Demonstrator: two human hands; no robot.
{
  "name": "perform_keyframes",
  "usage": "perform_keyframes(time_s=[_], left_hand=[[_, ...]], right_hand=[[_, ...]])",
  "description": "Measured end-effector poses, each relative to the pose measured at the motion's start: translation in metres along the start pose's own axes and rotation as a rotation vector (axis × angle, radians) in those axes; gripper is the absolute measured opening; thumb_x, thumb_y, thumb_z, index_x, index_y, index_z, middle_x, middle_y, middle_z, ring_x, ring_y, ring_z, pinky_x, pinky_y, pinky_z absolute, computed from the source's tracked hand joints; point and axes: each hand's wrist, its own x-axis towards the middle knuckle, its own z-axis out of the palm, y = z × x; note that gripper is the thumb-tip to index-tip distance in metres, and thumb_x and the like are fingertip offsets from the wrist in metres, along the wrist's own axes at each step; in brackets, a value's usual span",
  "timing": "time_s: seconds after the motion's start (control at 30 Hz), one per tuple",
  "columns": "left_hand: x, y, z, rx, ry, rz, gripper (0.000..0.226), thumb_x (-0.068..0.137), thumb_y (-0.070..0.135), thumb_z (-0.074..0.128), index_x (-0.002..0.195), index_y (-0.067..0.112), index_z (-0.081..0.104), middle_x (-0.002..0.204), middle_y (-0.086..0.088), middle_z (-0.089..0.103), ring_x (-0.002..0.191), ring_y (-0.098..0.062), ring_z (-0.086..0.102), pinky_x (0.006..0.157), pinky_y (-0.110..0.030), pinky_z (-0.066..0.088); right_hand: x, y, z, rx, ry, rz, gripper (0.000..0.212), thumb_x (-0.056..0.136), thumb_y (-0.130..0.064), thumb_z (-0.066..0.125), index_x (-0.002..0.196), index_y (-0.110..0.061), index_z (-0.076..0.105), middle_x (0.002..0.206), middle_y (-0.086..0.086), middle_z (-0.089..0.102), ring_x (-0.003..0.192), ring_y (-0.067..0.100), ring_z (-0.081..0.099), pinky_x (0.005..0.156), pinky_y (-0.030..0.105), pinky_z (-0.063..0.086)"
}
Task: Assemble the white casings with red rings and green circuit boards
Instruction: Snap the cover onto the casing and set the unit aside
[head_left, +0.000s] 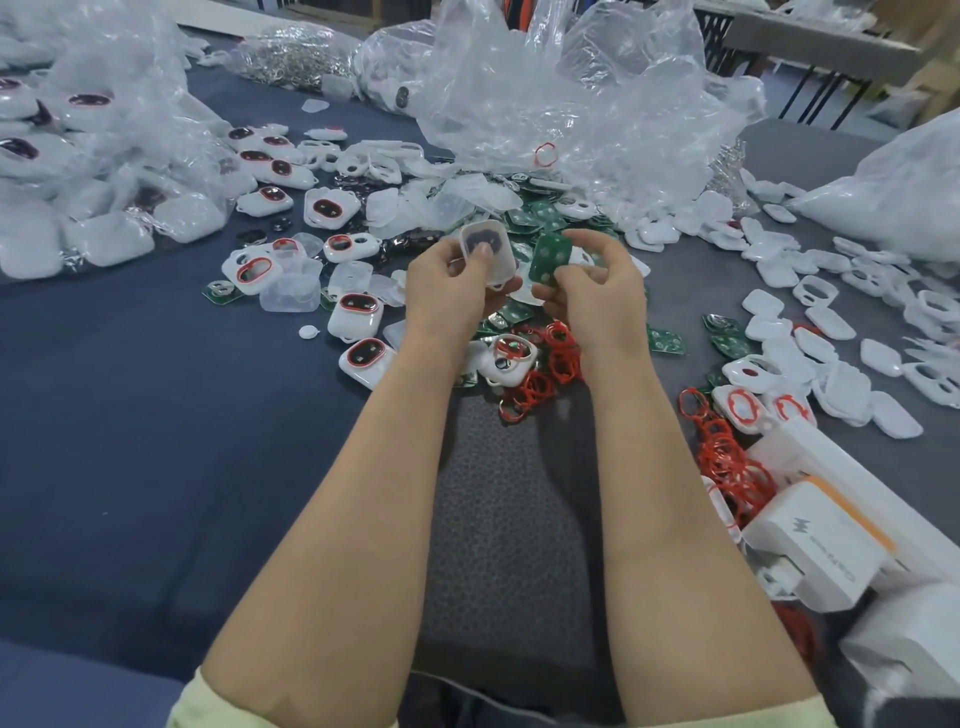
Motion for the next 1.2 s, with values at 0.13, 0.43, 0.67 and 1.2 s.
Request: perform_keyframes(time_s=[0.13, 0.43, 0.67, 1.2], left_hand=[[0.0014, -0.0016, 0.0006, 0.038, 0.0, 0.012, 0.012, 0.099, 0.012, 0.049, 0.097, 0.011, 0.061, 0.103, -0.014, 0.067, 0.078, -0.016, 0.071, 0.069, -0.023, 0.057], [0.0035, 0.0033, -0.0008, -0.19, -0.017, -0.192, 0.011, 0.098, 0.011, 0.053, 0.092, 0.007, 0.06, 0.097, -0.015, 0.062, 0.083, -0.024, 0.063, 0.076, -0.028, 0.057], [-0.0025, 0.0074, 0.0011, -0.313, -0.201, -0.311, 0.012, 0.097, 0.003, 0.05, 0.103, -0.002, 0.058, 0.101, -0.016, 0.061, 0.1, -0.029, 0.062, 0.088, -0.031, 0.053], [-0.0012, 0.0019, 0.0045, -0.31, -0.133, -0.086, 0.015, 0.097, 0.003, 0.049, 0.089, 0.004, 0.061, 0.088, -0.008, 0.063, 0.083, -0.014, 0.06, 0.084, -0.022, 0.051]], right_hand=[[-0.0002, 0.0018, 0.0, -0.012, 0.041, -0.056, 0.017, 0.094, -0.007, 0.049, 0.091, -0.025, 0.052, 0.073, -0.004, 0.063, 0.062, 0.014, 0.065, 0.059, 0.026, 0.05], [0.0012, 0.0019, 0.0006, 0.029, -0.027, -0.164, 0.027, 0.083, 0.004, 0.049, 0.076, -0.02, 0.057, 0.084, -0.002, 0.061, 0.075, 0.011, 0.053, 0.074, 0.029, 0.046], [0.0043, 0.0054, 0.0001, 0.137, -0.09, -0.118, 0.034, 0.081, 0.007, 0.044, 0.067, -0.021, 0.058, 0.09, -0.003, 0.067, 0.073, 0.007, 0.054, 0.066, 0.02, 0.043], [0.0049, 0.0067, 0.0027, 0.217, -0.148, 0.092, 0.008, 0.09, -0.005, 0.062, 0.087, -0.013, 0.061, 0.078, 0.001, 0.065, 0.066, 0.007, 0.063, 0.066, 0.018, 0.052]])
